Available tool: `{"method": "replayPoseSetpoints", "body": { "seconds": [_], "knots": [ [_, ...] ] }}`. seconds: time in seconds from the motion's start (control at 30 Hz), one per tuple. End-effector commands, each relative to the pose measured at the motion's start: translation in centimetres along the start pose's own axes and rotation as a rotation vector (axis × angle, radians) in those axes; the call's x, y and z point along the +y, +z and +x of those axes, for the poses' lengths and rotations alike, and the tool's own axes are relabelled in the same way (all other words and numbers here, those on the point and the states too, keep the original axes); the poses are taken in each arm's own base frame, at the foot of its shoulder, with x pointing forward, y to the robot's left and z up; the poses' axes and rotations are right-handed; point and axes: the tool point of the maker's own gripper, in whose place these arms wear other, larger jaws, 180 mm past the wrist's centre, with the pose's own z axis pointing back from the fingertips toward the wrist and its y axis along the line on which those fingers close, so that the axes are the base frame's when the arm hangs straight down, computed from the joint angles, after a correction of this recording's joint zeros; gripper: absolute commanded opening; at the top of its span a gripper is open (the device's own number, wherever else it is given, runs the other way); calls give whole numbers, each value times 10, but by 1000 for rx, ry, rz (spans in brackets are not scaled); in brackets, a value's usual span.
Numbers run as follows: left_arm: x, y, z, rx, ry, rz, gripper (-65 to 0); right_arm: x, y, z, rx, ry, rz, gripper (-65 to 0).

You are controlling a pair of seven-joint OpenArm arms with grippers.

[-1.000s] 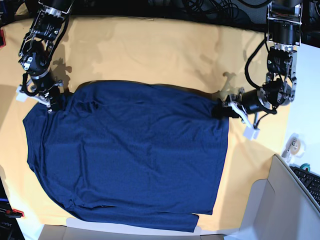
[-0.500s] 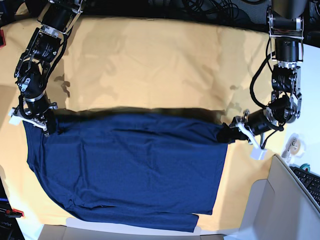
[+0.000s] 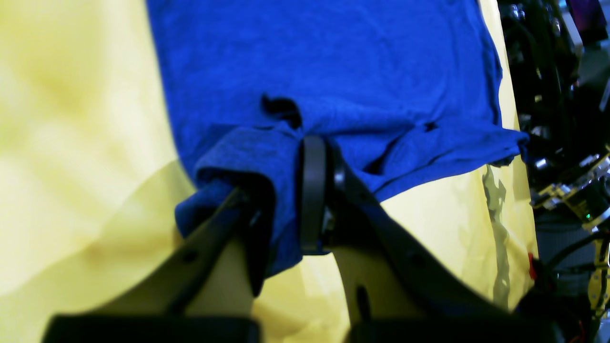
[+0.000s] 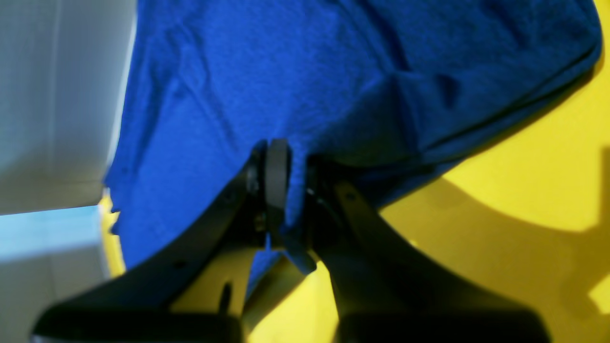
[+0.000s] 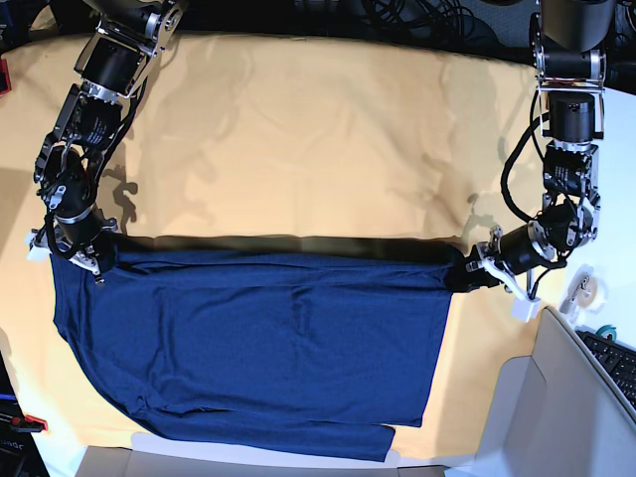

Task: Fold the T-shirt properly
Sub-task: 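Lift the collar edge and drag the shirt toward the arms, then hold the collar edge taut with both grippers, adjusting grip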

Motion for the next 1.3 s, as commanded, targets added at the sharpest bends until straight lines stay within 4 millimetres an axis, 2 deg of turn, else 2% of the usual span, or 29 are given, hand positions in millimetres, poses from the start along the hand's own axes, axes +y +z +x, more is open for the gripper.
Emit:
{"method": "replayPoseSetpoints", "body": {
  "seconds": [0.0,0.2,0.37,0.43,0.63,0.7,0.93,1.0,1.1,1.17,1.27],
  "knots": [
    [-7,1,23,-59,-31,-16,-649,11,1,17,-47,16,25,-650],
    [-4,-14,1,-6,-41,-3,-649,1,-5,17,-50,48,-26,-650],
    [-3,-18,-6,6,-43,-1,-645,-3,-5,18,-56,69,-48,-650],
    [-3,-18,-6,6,-43,-1,-622,-4,-5,17,-55,69,-50,-650],
    [-3,-18,-6,9,-43,0,-482,-5,-5,17,-51,75,-54,-646],
    [-3,-18,-6,10,-43,1,-464,-5,-4,16,-51,75,-55,-581],
    [0,-16,-6,13,-44,7,-463,-4,-4,18,-55,77,-52,-326],
    [0,-15,-7,14,-42,9,-463,-5,-3,19,-58,80,-53,-279],
    [1,-15,-7,14,-41,9,-463,-6,0,33,-77,112,-62,-239],
    [1,-15,-7,14,-41,9,-463,-3,0,38,-80,150,-63,-235],
    [1,-15,-8,15,-40,10,-463,2,11,50,-116,186,-50,-235]
  ]
}}
